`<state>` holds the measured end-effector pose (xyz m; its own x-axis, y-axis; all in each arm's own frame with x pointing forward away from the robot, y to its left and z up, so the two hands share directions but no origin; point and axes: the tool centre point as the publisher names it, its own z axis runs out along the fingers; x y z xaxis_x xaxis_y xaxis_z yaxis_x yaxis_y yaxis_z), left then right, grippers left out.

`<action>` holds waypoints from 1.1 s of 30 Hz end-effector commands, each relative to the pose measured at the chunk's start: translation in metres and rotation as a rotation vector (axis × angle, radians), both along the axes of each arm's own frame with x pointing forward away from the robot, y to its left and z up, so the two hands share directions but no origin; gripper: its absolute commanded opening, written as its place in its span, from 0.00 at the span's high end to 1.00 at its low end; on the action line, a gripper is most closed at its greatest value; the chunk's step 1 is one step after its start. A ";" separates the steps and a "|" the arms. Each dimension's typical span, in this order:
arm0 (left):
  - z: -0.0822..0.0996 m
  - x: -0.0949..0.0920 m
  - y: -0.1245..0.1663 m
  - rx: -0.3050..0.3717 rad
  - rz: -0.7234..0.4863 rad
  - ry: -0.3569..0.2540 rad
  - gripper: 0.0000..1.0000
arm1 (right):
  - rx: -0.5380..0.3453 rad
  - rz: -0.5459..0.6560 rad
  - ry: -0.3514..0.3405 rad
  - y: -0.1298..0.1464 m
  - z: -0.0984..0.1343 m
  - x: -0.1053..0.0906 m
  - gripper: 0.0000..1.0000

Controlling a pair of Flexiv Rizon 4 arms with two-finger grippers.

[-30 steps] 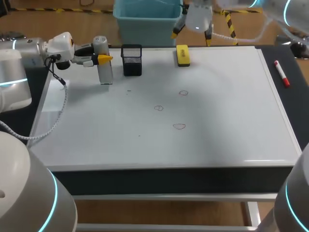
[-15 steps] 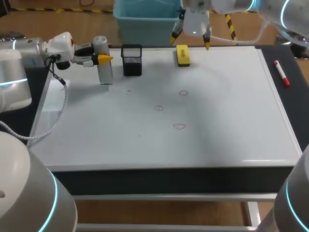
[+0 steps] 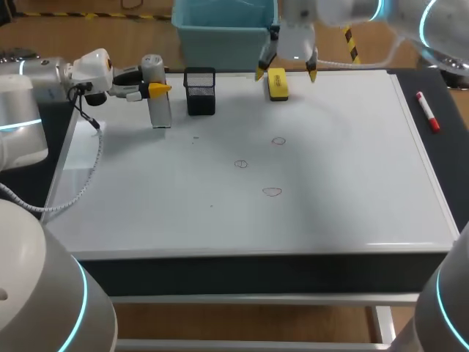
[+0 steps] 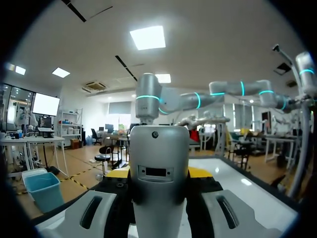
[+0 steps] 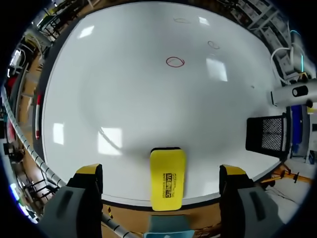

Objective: Pick up the inspection probe, press it on each red-marked spot on the whiteboard one by one, put down the probe, pick up the eraser, and wipe off all the red marks.

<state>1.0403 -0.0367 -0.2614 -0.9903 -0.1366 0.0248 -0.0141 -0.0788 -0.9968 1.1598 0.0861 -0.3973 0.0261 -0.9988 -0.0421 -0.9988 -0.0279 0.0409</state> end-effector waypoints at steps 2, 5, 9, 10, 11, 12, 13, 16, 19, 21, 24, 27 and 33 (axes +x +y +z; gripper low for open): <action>0.000 0.000 0.000 -0.001 0.000 -0.002 1.00 | -0.033 0.021 0.031 0.012 -0.015 0.013 0.00; 0.000 0.000 0.000 -0.001 0.000 -0.002 1.00 | -0.044 0.028 0.033 0.013 -0.018 0.016 0.00; 0.000 0.000 0.000 -0.001 0.000 -0.002 1.00 | -0.046 0.031 0.031 0.013 -0.019 0.021 0.00; 0.000 0.000 0.000 -0.001 0.000 -0.002 1.00 | -0.045 0.030 0.031 0.013 -0.019 0.022 0.00; 0.000 0.000 0.000 -0.001 0.000 -0.002 1.00 | -0.045 0.029 0.031 0.013 -0.020 0.024 0.00; 0.000 0.000 0.000 -0.001 0.000 -0.002 1.00 | -0.040 0.026 0.032 0.012 -0.020 0.025 0.00; 0.000 0.000 0.000 -0.001 0.000 -0.002 1.00 | -0.038 0.026 0.032 0.012 -0.020 0.026 0.00; 0.000 0.000 0.000 -0.001 0.000 -0.002 1.00 | -0.029 0.021 0.037 0.011 -0.021 0.028 0.00; 0.000 0.000 0.000 -0.001 0.000 -0.002 1.00 | -0.027 0.020 0.040 0.010 -0.023 0.029 0.00; 0.000 0.000 0.000 -0.001 0.000 -0.002 1.00 | -0.028 0.019 0.042 0.010 -0.023 0.029 0.00; 0.000 0.000 0.000 -0.001 0.000 -0.002 1.00 | -0.026 0.020 0.043 0.009 -0.024 0.030 0.54; 0.000 0.000 0.000 -0.001 0.000 -0.002 1.00 | -0.022 0.018 0.044 0.009 -0.025 0.031 1.00; 0.000 0.000 0.000 -0.001 0.000 -0.002 1.00 | -0.018 0.011 0.042 0.008 -0.025 0.029 1.00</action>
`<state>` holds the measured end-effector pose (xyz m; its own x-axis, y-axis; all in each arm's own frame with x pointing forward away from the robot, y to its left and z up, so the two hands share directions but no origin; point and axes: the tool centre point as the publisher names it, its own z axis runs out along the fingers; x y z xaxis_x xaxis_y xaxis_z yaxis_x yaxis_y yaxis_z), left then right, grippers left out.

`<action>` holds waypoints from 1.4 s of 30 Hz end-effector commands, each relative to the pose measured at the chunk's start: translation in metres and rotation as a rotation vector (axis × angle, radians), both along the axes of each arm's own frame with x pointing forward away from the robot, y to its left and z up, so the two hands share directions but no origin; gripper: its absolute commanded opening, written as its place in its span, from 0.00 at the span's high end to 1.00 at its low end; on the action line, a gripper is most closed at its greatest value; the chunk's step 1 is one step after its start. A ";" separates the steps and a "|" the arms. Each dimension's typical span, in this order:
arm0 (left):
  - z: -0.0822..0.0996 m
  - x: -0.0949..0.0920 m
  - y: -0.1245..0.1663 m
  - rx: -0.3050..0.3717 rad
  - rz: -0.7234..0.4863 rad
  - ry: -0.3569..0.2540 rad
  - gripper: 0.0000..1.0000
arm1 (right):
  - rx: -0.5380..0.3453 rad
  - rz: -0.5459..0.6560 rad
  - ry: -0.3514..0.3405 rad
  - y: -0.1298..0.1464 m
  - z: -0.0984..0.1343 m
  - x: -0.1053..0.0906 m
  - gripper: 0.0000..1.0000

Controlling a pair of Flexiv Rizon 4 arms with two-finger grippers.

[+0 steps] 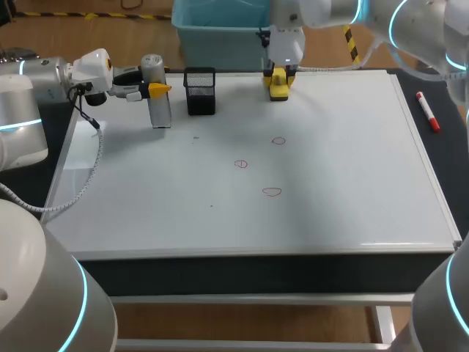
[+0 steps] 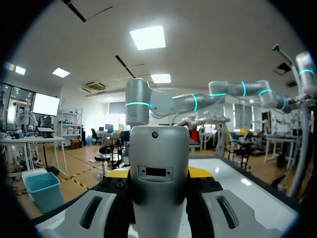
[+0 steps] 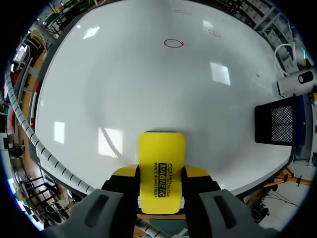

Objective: Pick up the inspection probe, press it on each red-marked spot on the whiteboard one by one, put down the probe, pick up the eraser, and wipe off all the red marks.

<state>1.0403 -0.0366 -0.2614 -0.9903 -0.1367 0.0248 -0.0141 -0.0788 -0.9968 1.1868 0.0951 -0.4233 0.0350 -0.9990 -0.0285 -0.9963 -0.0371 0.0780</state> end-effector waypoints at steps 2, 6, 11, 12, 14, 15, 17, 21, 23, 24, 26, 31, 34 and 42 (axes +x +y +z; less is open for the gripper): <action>0.000 0.000 0.000 -0.001 0.000 -0.002 1.00 | -0.003 -0.002 0.003 -0.002 0.002 0.001 1.00; 0.000 0.000 0.000 -0.001 0.000 -0.002 1.00 | -0.006 -0.021 0.006 -0.007 0.006 -0.003 1.00; 0.000 0.000 0.000 -0.001 0.000 -0.002 1.00 | -0.026 -0.048 0.012 -0.018 0.014 -0.013 1.00; 0.000 0.000 0.000 -0.001 0.000 -0.002 1.00 | -0.029 -0.060 0.012 -0.021 0.016 -0.015 1.00; 0.000 0.000 0.000 -0.001 0.000 -0.002 1.00 | -0.035 -0.080 0.015 -0.029 0.019 -0.020 1.00; 0.000 0.000 0.000 -0.001 0.000 -0.002 1.00 | -0.037 -0.090 0.015 -0.032 0.020 -0.023 1.00; 0.000 0.000 0.000 -0.001 0.000 -0.002 1.00 | -0.036 -0.112 0.014 -0.041 0.023 -0.029 1.00; 0.000 0.000 0.000 -0.001 0.000 -0.002 1.00 | -0.042 -0.151 0.001 -0.060 0.028 -0.042 1.00; 0.000 0.000 0.000 -0.001 0.000 -0.002 1.00 | -0.044 -0.172 -0.002 -0.072 0.030 -0.048 1.00; 0.000 0.000 0.000 -0.001 0.000 -0.002 1.00 | -0.049 -0.185 -0.007 -0.078 0.031 -0.051 1.00; 0.000 0.000 0.000 -0.001 0.000 -0.002 1.00 | -0.051 -0.211 -0.015 -0.090 0.035 -0.057 1.00; 0.000 0.000 0.000 -0.001 0.000 -0.002 1.00 | -0.069 -0.272 -0.041 -0.117 0.043 -0.075 1.00; 0.000 0.000 0.000 -0.001 0.000 -0.002 1.00 | -0.075 -0.310 -0.051 -0.133 0.047 -0.086 1.00; 0.000 0.000 0.000 -0.001 0.000 -0.002 1.00 | -0.095 -0.411 -0.080 -0.168 0.055 -0.119 1.00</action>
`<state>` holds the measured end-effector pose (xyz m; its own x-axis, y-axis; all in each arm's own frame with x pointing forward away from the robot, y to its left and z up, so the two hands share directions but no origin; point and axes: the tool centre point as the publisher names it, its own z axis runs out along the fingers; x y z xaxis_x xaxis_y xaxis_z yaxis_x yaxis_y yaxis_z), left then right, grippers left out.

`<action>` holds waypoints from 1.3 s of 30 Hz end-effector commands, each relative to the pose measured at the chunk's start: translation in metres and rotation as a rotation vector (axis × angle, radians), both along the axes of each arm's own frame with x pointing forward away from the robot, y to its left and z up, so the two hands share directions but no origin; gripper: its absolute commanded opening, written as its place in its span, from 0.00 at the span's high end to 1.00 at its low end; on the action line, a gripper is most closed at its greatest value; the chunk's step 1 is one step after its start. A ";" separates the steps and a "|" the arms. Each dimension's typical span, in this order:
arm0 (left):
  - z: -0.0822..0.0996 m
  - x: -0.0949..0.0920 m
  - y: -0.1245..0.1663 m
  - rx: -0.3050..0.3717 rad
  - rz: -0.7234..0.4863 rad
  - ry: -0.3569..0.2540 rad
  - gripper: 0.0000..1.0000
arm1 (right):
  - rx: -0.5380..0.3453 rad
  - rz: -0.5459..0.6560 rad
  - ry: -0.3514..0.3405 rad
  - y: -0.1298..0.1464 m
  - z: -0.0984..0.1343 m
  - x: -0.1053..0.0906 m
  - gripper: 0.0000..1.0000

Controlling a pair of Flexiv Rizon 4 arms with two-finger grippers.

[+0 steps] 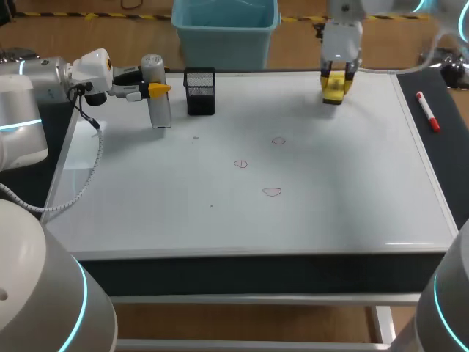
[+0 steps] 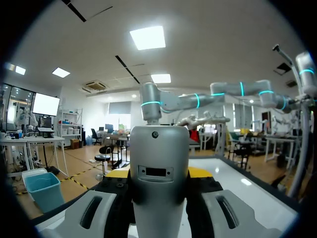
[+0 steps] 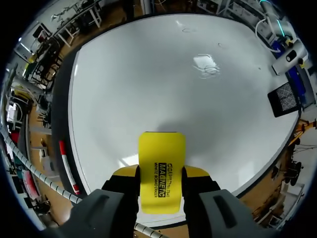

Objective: Pick up the inspection probe, press it on each red-marked spot on the whiteboard one by one, put down the probe, pick up the eraser, and wipe off all the red marks.

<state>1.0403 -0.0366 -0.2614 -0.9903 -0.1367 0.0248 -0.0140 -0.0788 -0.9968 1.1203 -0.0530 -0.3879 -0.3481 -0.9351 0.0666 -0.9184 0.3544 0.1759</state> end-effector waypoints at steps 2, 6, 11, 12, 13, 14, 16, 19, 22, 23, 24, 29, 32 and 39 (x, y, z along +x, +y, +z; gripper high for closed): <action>0.000 0.000 0.000 -0.001 0.000 -0.002 1.00 | -0.058 -0.035 -0.194 -0.028 0.021 -0.060 1.00; 0.000 0.000 0.000 -0.001 0.000 -0.002 1.00 | -0.075 -0.081 -0.218 -0.041 0.023 -0.078 1.00; 0.000 0.000 0.000 -0.001 0.000 -0.002 1.00 | -0.108 -0.134 -0.257 -0.054 0.024 -0.100 1.00; 0.000 0.000 0.000 -0.001 0.000 -0.002 1.00 | -0.108 -0.149 -0.269 -0.057 0.024 -0.105 1.00; 0.000 0.000 0.000 -0.001 0.000 -0.002 1.00 | -0.108 -0.160 -0.277 -0.060 0.023 -0.108 1.00; 0.000 0.000 0.000 -0.001 0.000 -0.002 1.00 | -0.112 -0.167 -0.281 -0.062 0.022 -0.111 1.00; 0.000 0.000 0.000 -0.001 0.000 -0.002 1.00 | -0.107 -0.197 -0.295 -0.068 0.022 -0.116 1.00; 0.000 0.000 0.000 -0.001 0.000 -0.002 1.00 | -0.095 -0.232 -0.310 -0.075 0.021 -0.122 1.00; 0.000 0.000 0.000 -0.001 0.000 -0.002 1.00 | -0.095 -0.270 -0.312 -0.083 0.020 -0.124 1.00; 0.000 0.000 0.000 -0.001 0.000 -0.002 1.00 | -0.101 -0.280 -0.311 -0.086 0.019 -0.124 1.00; 0.000 0.000 0.000 -0.001 0.000 -0.002 1.00 | -0.104 -0.293 -0.311 -0.088 0.019 -0.123 1.00; 0.000 0.000 0.000 -0.001 0.000 -0.002 1.00 | -0.105 -0.324 -0.308 -0.100 0.015 -0.118 1.00; 0.000 0.000 0.000 -0.001 0.000 -0.002 1.00 | -0.103 -0.319 -0.299 -0.104 0.014 -0.110 1.00; 0.000 0.000 0.000 -0.001 0.000 -0.002 1.00 | -0.080 -0.288 -0.269 -0.110 0.011 -0.084 1.00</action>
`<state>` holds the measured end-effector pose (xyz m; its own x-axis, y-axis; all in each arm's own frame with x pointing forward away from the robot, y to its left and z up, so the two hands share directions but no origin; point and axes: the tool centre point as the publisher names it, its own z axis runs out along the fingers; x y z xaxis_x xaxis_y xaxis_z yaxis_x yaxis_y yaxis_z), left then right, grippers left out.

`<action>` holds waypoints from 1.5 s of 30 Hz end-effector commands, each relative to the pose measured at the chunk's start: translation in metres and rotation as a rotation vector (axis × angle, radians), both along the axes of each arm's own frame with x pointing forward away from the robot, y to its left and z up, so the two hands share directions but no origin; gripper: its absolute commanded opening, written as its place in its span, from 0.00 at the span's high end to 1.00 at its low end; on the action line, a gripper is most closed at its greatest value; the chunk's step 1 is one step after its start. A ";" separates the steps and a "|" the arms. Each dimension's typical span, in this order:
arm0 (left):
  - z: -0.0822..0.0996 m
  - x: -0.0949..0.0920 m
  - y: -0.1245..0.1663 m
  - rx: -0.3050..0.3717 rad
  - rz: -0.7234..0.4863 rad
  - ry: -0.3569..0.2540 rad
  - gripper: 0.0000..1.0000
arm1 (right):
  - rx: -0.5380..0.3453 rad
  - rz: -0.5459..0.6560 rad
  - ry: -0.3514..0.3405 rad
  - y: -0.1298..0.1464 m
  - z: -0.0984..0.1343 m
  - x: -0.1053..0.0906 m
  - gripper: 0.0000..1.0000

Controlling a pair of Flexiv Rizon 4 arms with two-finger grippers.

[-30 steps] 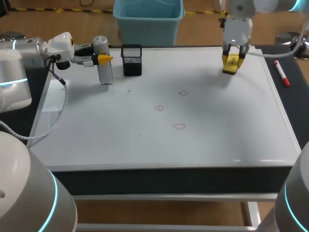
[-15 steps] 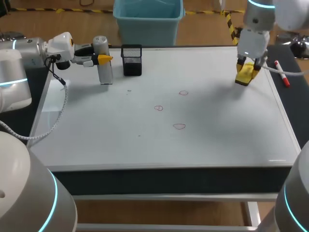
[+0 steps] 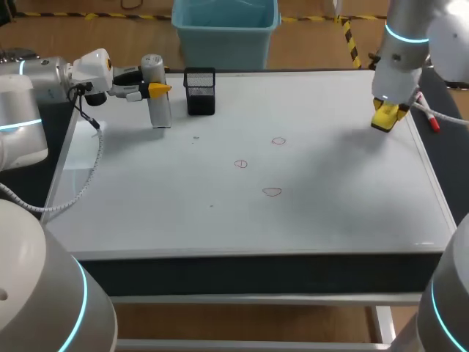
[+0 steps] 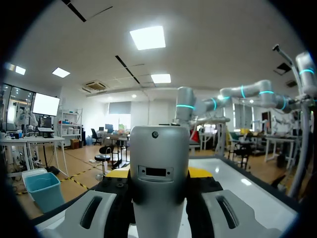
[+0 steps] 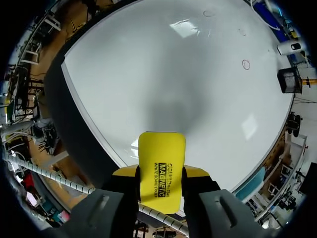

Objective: Pick up the inspection probe, press it on each red-marked spot on the whiteboard one by one, put down the probe, pick up the eraser, and wipe off all the red marks.

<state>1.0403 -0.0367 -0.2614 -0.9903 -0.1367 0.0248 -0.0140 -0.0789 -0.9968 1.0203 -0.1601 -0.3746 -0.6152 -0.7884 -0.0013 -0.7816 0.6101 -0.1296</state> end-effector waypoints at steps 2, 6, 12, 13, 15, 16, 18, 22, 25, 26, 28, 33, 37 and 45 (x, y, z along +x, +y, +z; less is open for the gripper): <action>0.000 0.000 0.000 -0.001 0.000 -0.002 1.00 | 0.029 0.009 0.032 -0.004 -0.003 0.023 1.00; 0.000 0.000 0.000 -0.001 0.000 -0.002 1.00 | 0.032 0.017 0.045 -0.004 -0.006 0.035 1.00; 0.000 0.000 0.000 -0.001 0.000 -0.002 1.00 | 0.030 0.028 0.076 0.000 -0.010 0.045 1.00; 0.000 0.000 0.000 -0.001 0.000 -0.002 1.00 | 0.030 0.028 0.077 0.000 -0.010 0.046 1.00; 0.000 0.000 0.000 -0.001 0.000 -0.002 1.00 | 0.030 0.028 0.080 0.000 -0.012 0.048 1.00; 0.000 0.000 0.000 -0.001 0.000 -0.002 1.00 | 0.031 0.017 0.084 0.000 -0.012 0.049 1.00; 0.000 0.000 0.000 -0.001 0.000 -0.002 1.00 | 0.033 0.017 0.084 0.000 -0.013 0.051 1.00; 0.000 0.000 0.000 -0.001 0.000 -0.002 1.00 | 0.026 0.005 0.086 0.000 -0.013 0.053 1.00; 0.000 0.000 0.000 -0.001 0.000 -0.002 1.00 | 0.025 0.000 0.085 0.001 -0.012 0.054 1.00; 0.000 0.000 0.000 -0.001 0.000 -0.002 1.00 | 0.026 -0.001 0.084 0.001 -0.012 0.055 1.00; 0.000 0.000 0.000 -0.001 0.000 -0.002 1.00 | 0.027 -0.010 0.084 0.001 -0.011 0.055 1.00; 0.000 0.000 0.000 -0.001 0.000 -0.002 1.00 | 0.028 -0.014 0.084 0.001 -0.011 0.055 1.00; 0.000 0.000 0.000 -0.001 0.000 -0.002 1.00 | 0.028 -0.014 0.084 0.001 -0.011 0.055 1.00; 0.000 0.000 0.000 -0.001 0.000 -0.002 1.00 | 0.028 -0.014 0.084 0.001 -0.011 0.055 1.00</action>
<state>1.0403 -0.0366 -0.2614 -0.9903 -0.1367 0.0248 -0.0141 -0.0788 -0.9968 1.0740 -0.1589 -0.3865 -0.6263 -0.7792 0.0232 -0.7792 0.6249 -0.0480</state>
